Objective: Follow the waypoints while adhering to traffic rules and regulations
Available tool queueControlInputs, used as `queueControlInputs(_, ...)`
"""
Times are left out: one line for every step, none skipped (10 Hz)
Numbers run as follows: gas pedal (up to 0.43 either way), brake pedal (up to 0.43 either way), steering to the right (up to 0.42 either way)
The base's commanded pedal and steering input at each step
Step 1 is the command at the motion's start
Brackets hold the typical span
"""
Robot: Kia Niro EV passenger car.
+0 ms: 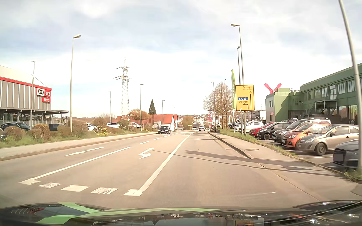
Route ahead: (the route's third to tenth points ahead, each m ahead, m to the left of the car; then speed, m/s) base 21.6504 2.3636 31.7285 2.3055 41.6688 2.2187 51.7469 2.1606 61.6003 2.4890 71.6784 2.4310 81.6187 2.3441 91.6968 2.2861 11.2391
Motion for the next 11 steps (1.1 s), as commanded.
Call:
queueControlInputs(0.047, 0.0, -0.004)
queueControlInputs(0.047, 0.0, -0.004)
queueControlInputs(0.047, 0.0, -0.003)
queueControlInputs(0.059, 0.0, -0.002)
queueControlInputs(0.059, 0.0, 0.0)
queueControlInputs(0.079, 0.0, 0.004)
queueControlInputs(0.079, 0.0, 0.005)
queueControlInputs(0.079, 0.0, 0.005)
queueControlInputs(0.079, 0.0, 0.005)
queueControlInputs(0.079, 0.0, 0.004)
queueControlInputs(0.079, 0.0, 0.004)
